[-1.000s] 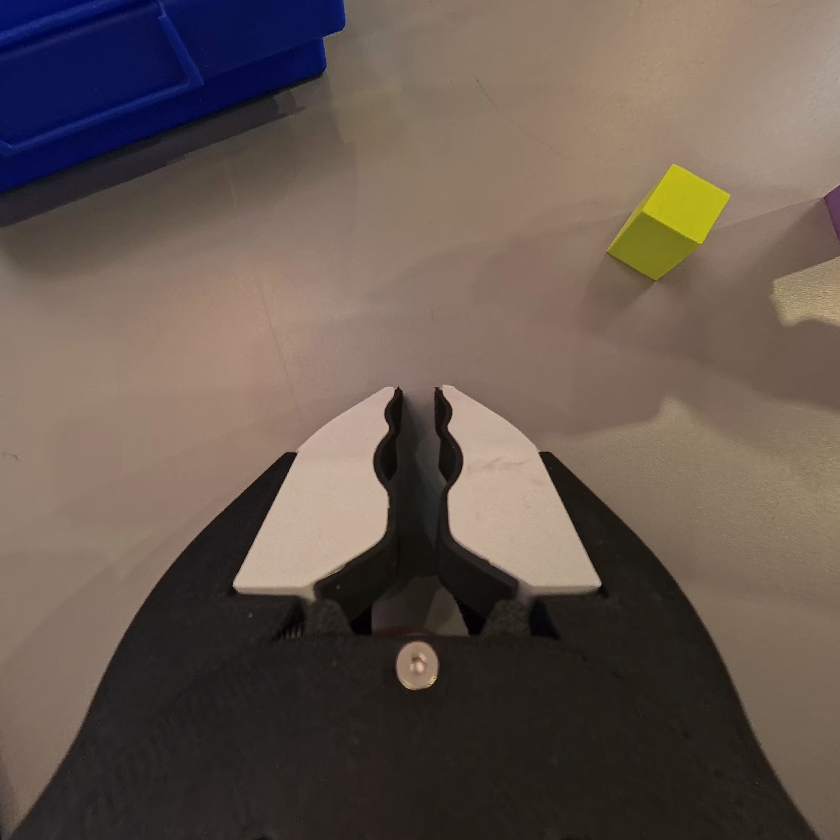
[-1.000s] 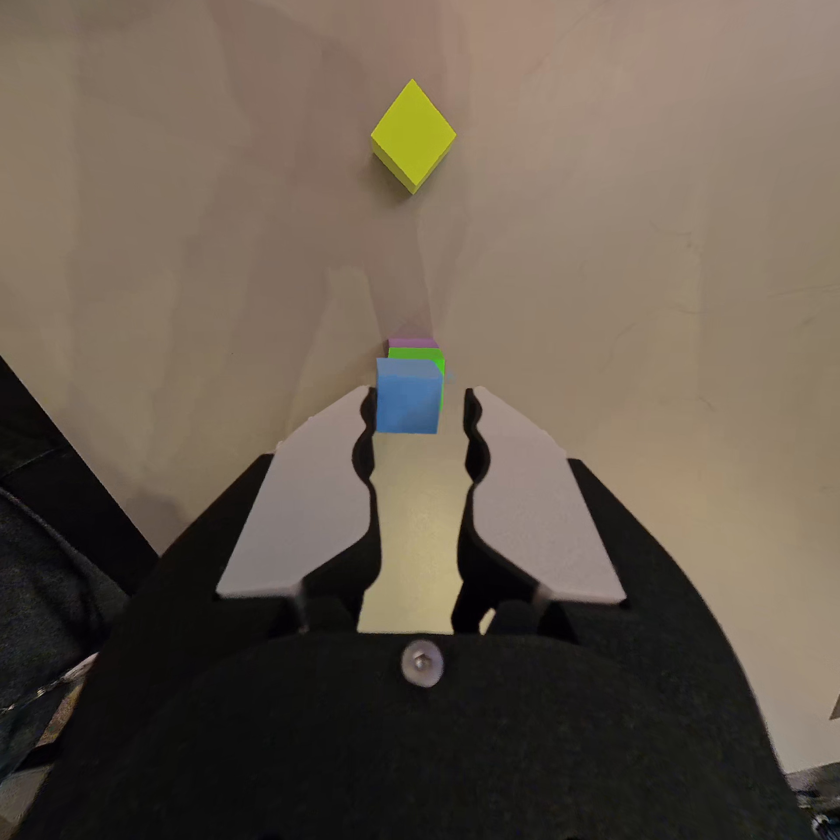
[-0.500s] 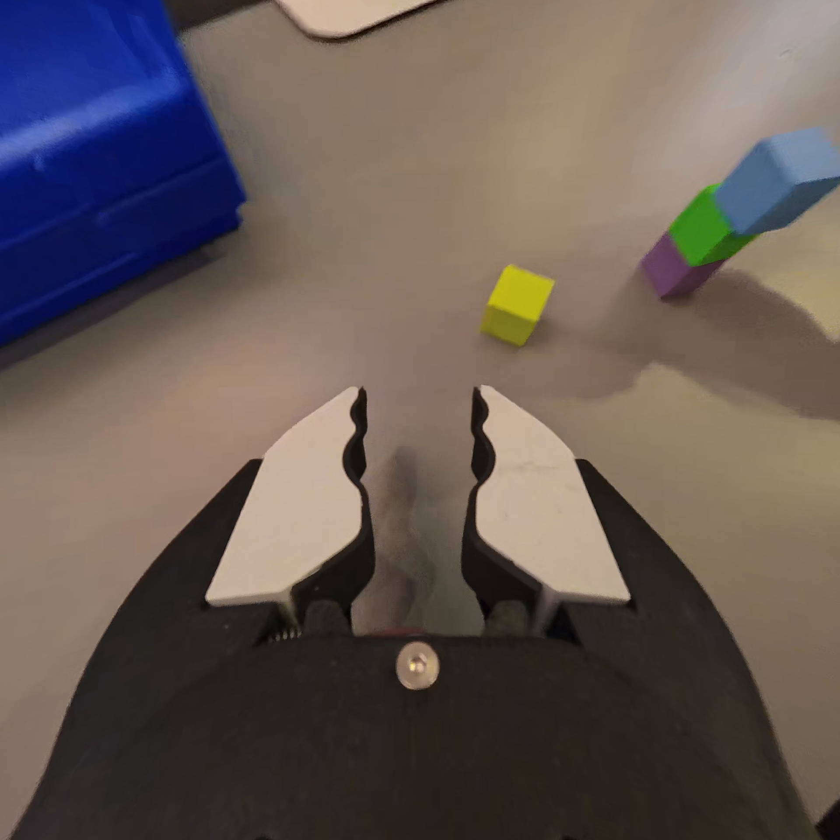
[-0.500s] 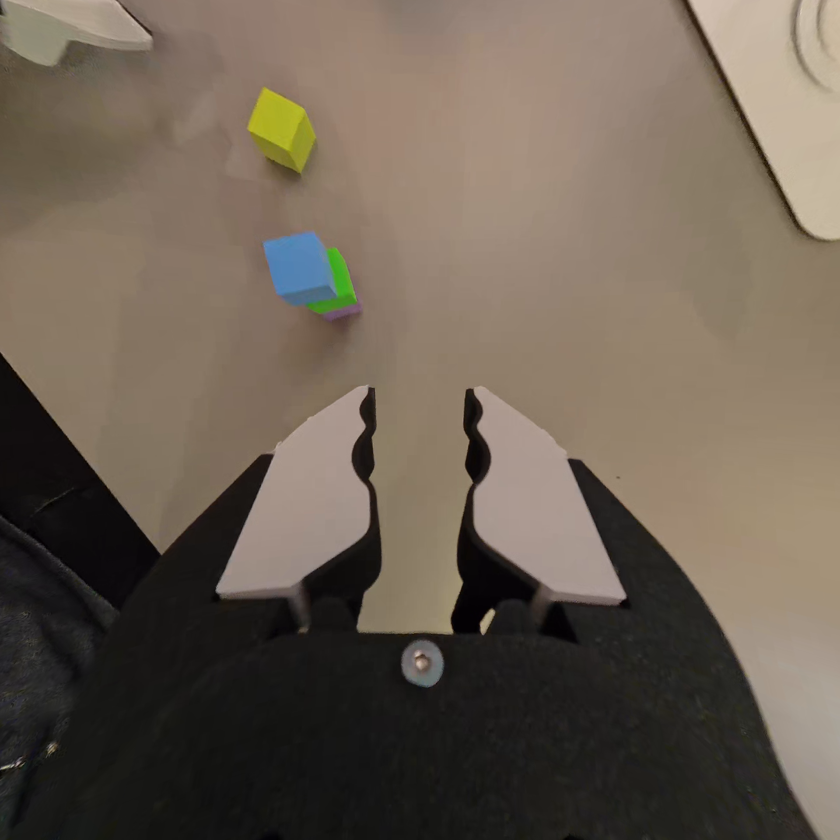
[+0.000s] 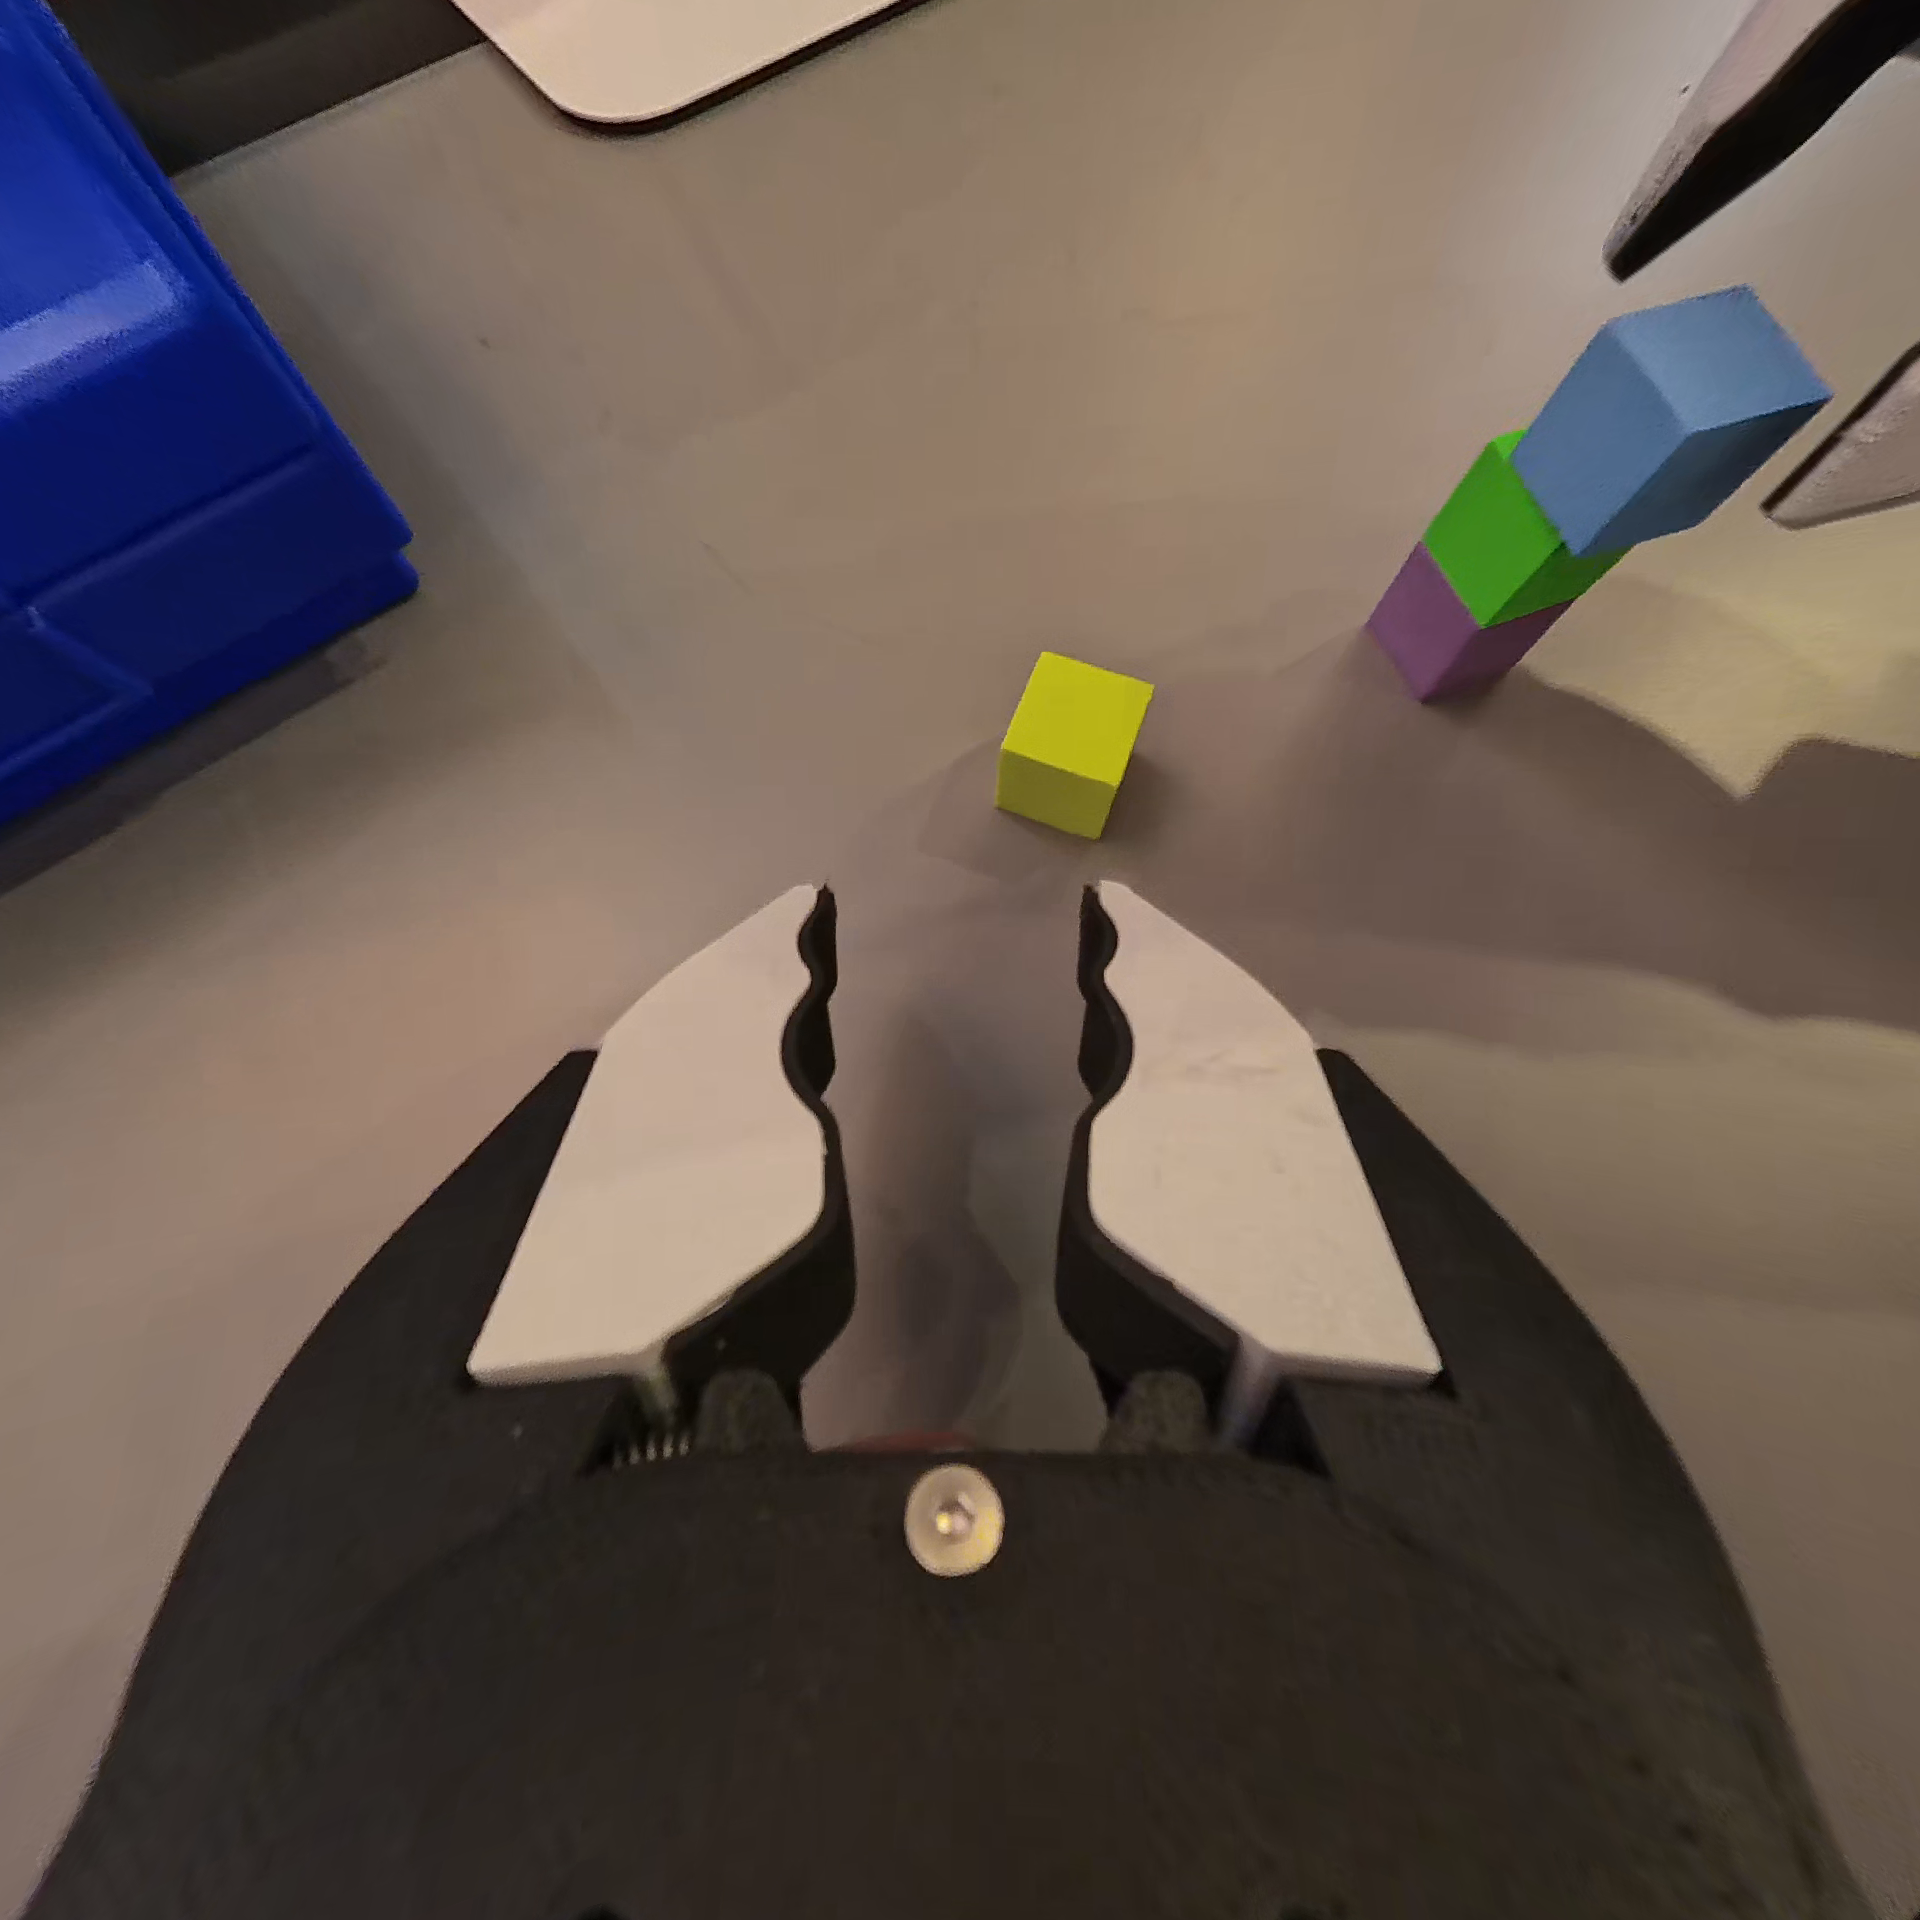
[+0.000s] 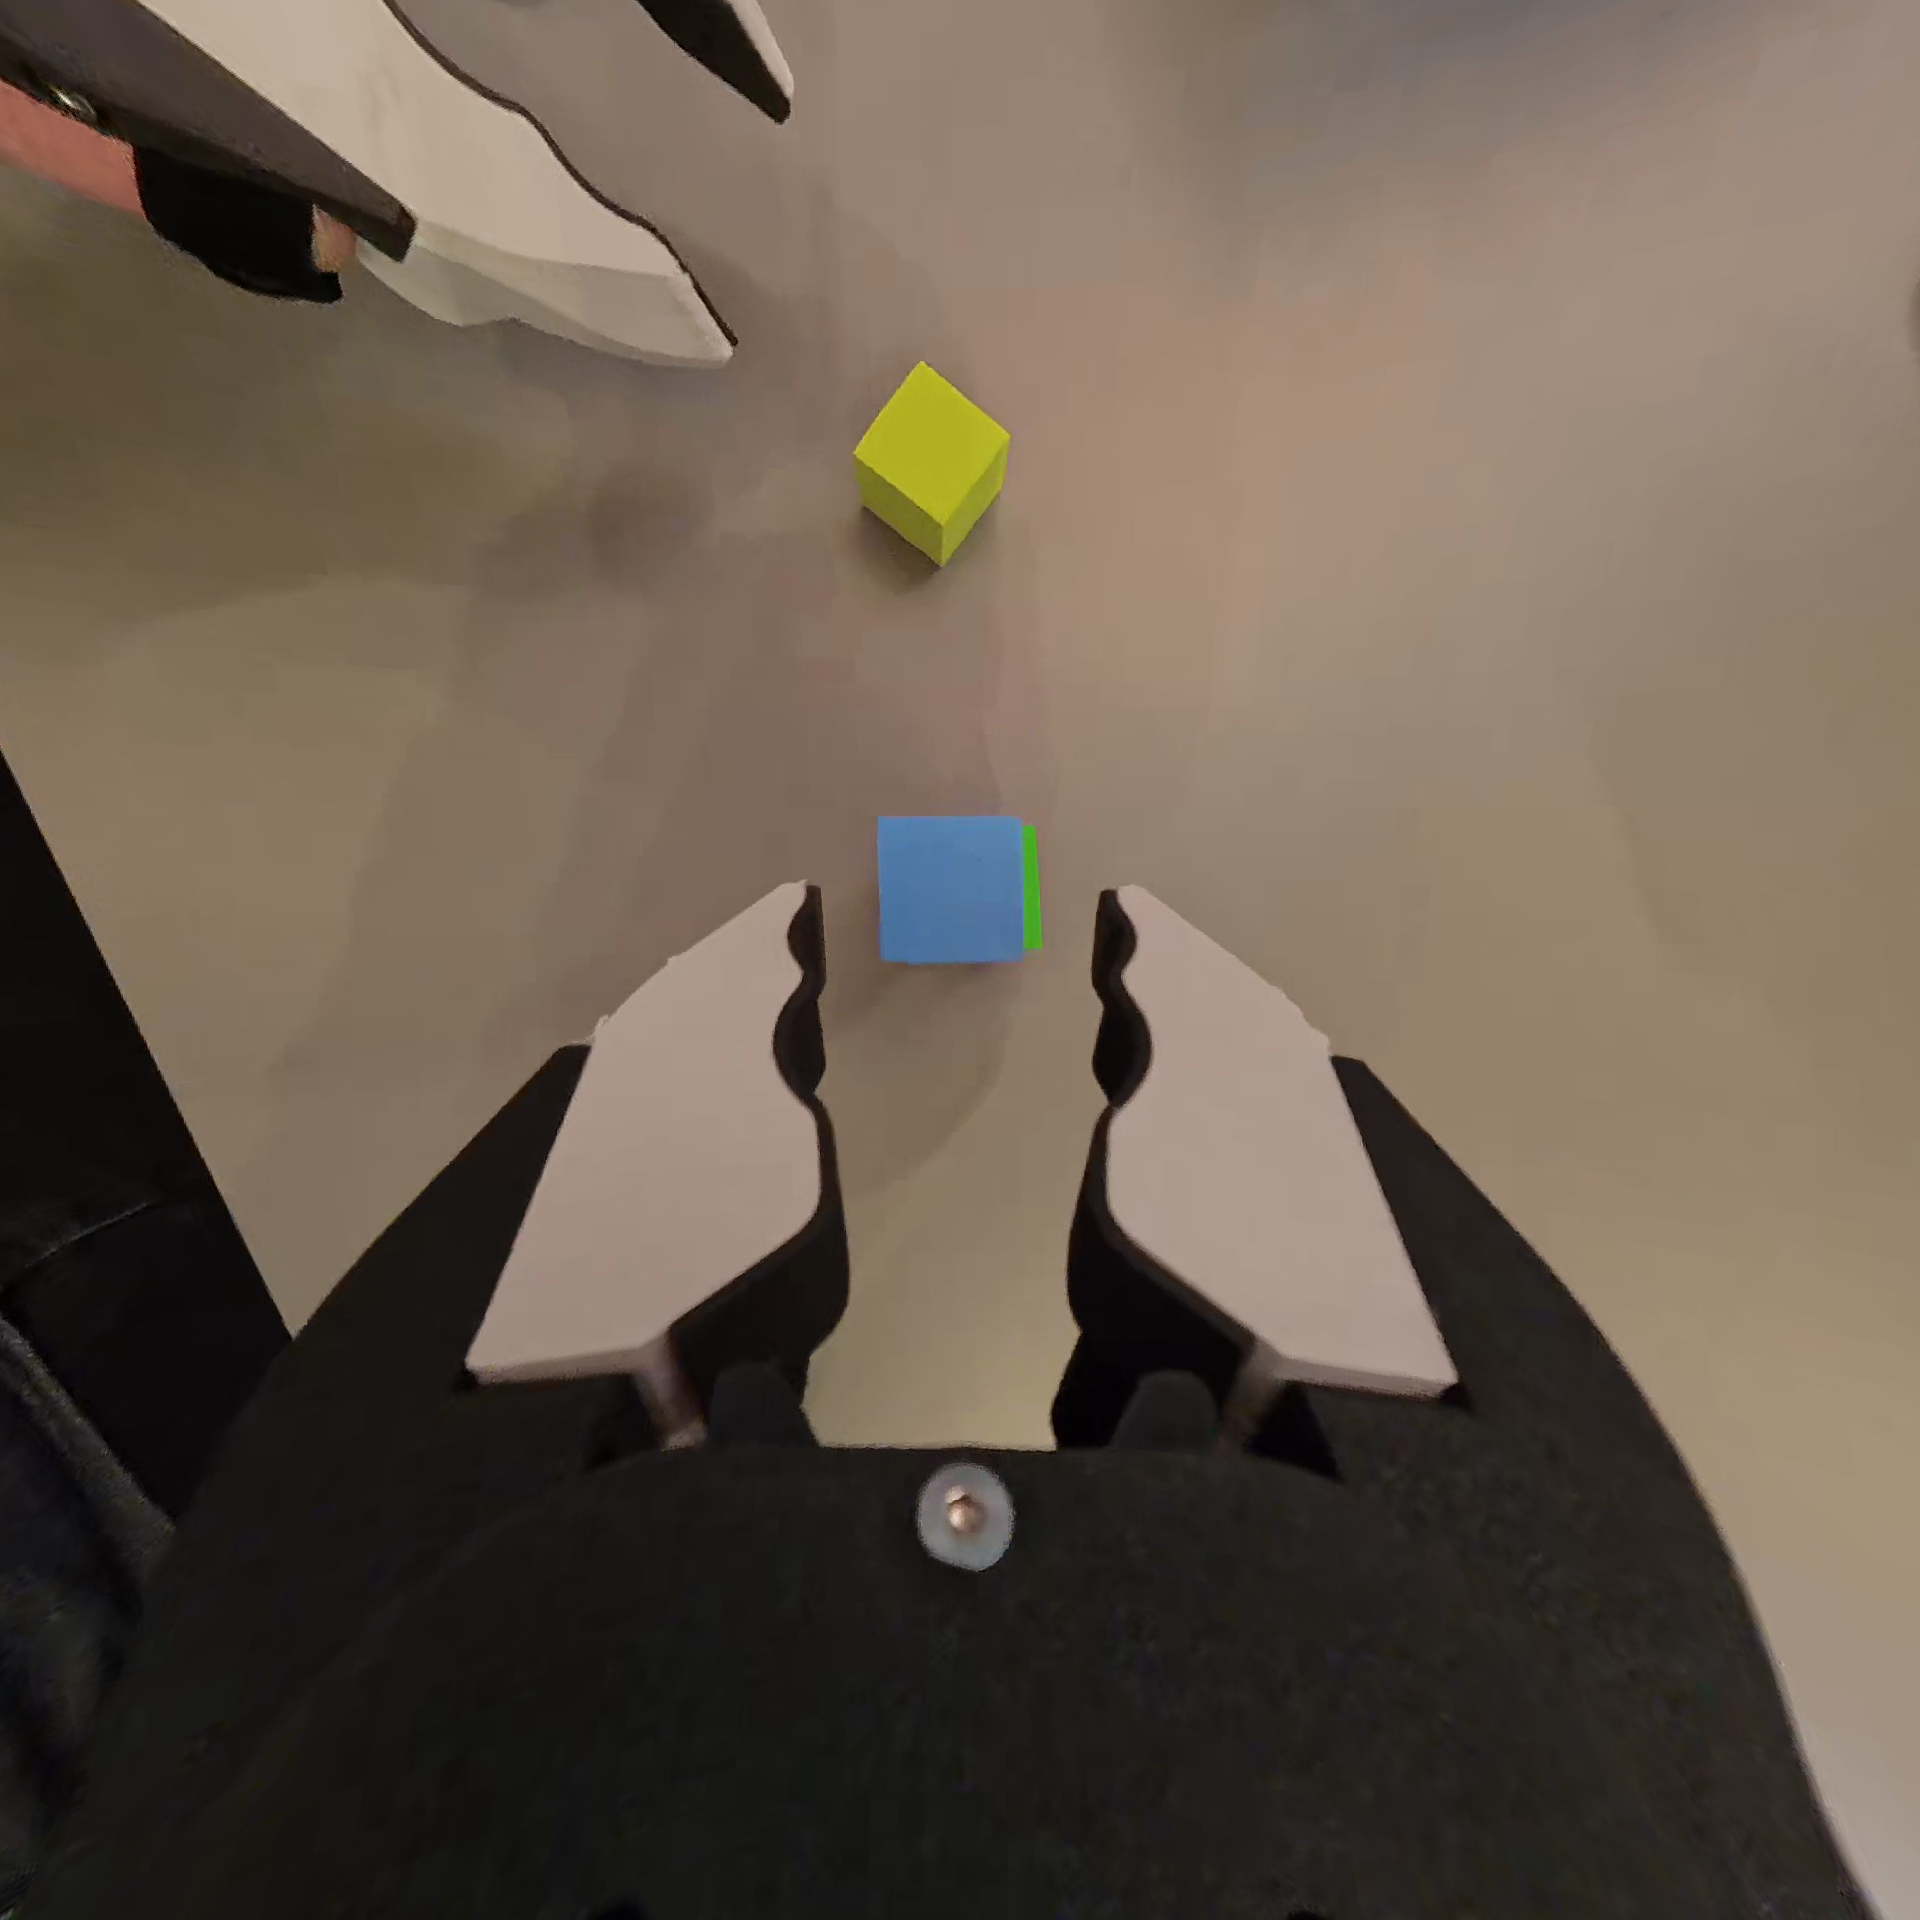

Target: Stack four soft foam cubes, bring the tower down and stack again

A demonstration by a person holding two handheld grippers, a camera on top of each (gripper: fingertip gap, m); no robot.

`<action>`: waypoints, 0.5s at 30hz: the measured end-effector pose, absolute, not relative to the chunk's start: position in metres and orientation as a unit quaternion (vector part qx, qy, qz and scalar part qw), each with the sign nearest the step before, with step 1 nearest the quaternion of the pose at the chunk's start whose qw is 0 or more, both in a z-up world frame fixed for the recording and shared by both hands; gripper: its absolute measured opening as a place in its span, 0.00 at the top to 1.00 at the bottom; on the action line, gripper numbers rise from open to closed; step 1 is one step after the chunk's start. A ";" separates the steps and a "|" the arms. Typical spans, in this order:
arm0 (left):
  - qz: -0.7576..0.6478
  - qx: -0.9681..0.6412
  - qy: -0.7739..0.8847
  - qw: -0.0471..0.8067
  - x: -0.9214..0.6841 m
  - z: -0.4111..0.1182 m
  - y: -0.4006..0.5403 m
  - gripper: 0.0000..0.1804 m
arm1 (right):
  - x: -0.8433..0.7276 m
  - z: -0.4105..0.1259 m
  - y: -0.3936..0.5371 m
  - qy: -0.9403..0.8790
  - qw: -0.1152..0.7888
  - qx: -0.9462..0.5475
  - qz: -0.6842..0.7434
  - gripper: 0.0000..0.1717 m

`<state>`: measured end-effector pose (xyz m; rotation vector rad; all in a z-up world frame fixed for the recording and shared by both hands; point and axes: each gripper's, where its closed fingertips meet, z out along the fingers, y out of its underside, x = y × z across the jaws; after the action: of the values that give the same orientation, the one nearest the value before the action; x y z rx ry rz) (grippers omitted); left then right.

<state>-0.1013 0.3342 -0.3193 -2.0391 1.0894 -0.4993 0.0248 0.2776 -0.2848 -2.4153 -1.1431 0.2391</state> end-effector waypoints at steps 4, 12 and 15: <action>-0.201 -0.799 0.424 0.377 -0.103 -0.321 0.337 0.76 | 0.023 -0.292 0.282 -0.421 0.217 -0.878 0.070 0.79; -0.195 -0.800 0.428 0.373 -0.106 -0.326 0.338 0.76 | 0.026 -0.284 0.288 -0.420 0.221 -0.877 0.072 0.84; -0.196 -0.801 0.427 0.372 -0.106 -0.327 0.339 0.76 | 0.028 -0.284 0.287 -0.418 0.217 -0.879 0.076 0.84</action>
<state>-0.1060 0.3386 -0.3272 -2.0536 1.0935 -0.5021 0.0280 0.2872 -0.2840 -2.4339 -1.1584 0.2118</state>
